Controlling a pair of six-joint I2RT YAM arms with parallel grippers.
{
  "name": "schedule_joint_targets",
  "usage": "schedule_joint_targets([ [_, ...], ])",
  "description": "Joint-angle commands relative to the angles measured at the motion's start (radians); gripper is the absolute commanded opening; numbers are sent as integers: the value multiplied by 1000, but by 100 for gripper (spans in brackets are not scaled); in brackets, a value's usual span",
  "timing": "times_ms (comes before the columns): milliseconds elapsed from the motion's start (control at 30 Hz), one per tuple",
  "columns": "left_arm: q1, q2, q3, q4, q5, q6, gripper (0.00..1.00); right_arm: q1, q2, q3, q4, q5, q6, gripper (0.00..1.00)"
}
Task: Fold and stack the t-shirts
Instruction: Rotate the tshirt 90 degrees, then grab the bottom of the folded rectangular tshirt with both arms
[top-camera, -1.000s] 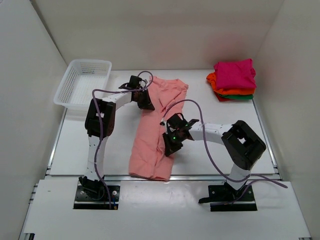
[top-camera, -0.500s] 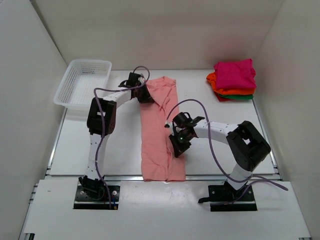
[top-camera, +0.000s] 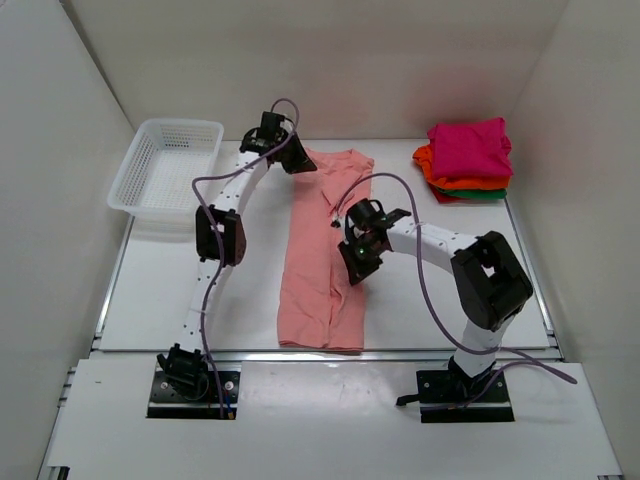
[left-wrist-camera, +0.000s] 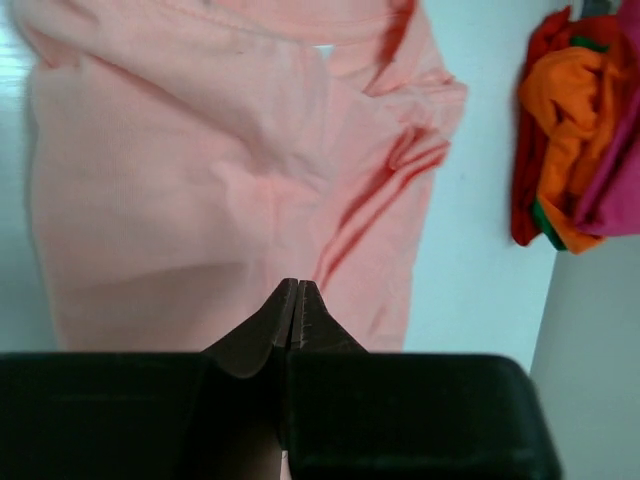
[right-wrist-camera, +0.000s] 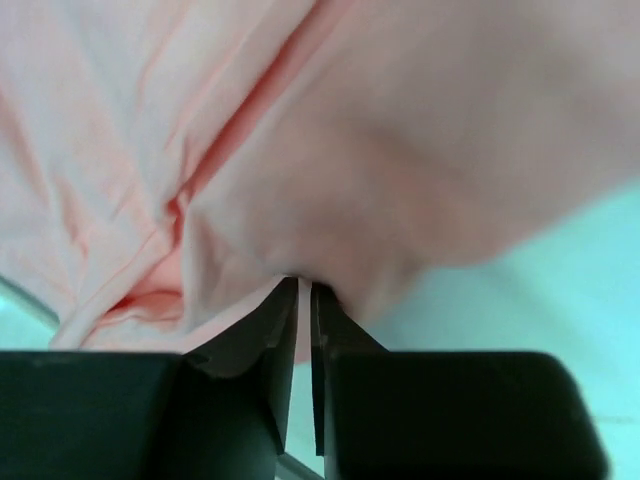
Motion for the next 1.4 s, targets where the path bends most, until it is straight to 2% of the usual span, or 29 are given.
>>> schedule_joint_targets([
  [0,19,-265,-35,-69,38,44,9,-28,-62,90,-80,121,-79,11],
  [33,17,-340,-70,-109,16,84,9,-24,-102,87,-97,125,-76,15],
  [100,7,-474,-195,-172,-4,163,12,-18,-177,75,-104,114,-39,34],
  [133,4,-578,-350,-181,-8,199,13,-19,-235,44,-96,93,7,39],
  [167,1,-647,-453,-140,-1,211,14,-24,-263,-9,-78,79,65,48],
  [200,1,-801,-717,-47,16,202,15,-24,-323,-37,-64,57,105,54],
  [233,4,-978,-1026,19,42,175,16,-40,-390,-107,-41,34,184,54],
  [267,4,-1064,-1186,170,59,120,18,-56,-424,-207,3,21,279,56],
  [300,10,-1235,-1464,311,64,98,19,-64,-505,-262,33,2,327,55],
  [333,14,-1380,-1691,360,59,57,21,-79,-591,-368,89,-21,414,55],
  [400,-16,-1537,-1899,354,13,73,26,-67,-723,-561,162,0,585,57],
  [467,-80,-1645,-2062,311,-63,110,29,-27,-852,-666,208,75,700,60],
  [533,-134,-1779,-2205,354,-73,57,34,4,-993,-755,218,117,789,64],
  [567,-131,-1848,-2291,374,-53,15,40,8,-1050,-806,234,126,835,64],
  [733,-108,-2115,-2489,379,-116,-86,41,19,-1132,-901,246,170,941,69],
  [867,-119,-2249,-2609,402,-114,-181,43,108,-1098,-959,326,224,1061,68],
  [967,-147,-2308,-2673,445,-114,-259,44,221,-1031,-970,376,288,1142,67],
  [1133,-193,-2306,-2658,391,-140,-258,44,378,-896,-914,412,370,1240,65],
  [1233,-210,-2268,-2651,418,-134,-264,46,420,-807,-886,421,372,1251,65],
  [1367,-272,-2230,-2670,480,-149,-290,47,429,-770,-866,441,359,1245,61],
])
